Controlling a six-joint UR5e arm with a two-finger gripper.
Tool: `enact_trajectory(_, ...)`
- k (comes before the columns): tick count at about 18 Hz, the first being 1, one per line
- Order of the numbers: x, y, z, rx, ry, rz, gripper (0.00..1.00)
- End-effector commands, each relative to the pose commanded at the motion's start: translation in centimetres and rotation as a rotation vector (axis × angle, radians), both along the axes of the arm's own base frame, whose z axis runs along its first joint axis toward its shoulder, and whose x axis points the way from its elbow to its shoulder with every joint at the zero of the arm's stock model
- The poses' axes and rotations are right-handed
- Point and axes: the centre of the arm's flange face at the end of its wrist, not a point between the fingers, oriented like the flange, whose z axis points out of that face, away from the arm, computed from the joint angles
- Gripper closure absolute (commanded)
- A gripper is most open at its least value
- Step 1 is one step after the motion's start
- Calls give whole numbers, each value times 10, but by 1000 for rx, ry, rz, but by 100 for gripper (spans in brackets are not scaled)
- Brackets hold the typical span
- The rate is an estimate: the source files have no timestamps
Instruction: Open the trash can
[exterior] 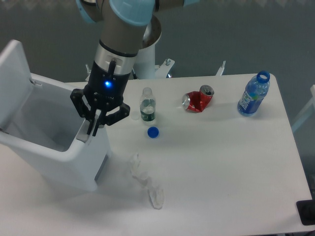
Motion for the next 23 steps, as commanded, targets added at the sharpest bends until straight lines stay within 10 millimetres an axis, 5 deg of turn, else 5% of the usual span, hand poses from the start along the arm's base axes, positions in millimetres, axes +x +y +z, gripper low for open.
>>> enact_trajectory(2,-18,-9,1,5,7,30,7)
enact_trajectory(3,-24,-11,0,4,15,37,0)
enact_trajectory(8,-76,-33,-16,-15,24,98,0)
enact_trajectory(18,-201,-75,-128,-308,281,-207,0)
enact_trajectory(23,-246,-67,-166,-431,398,-358,0)
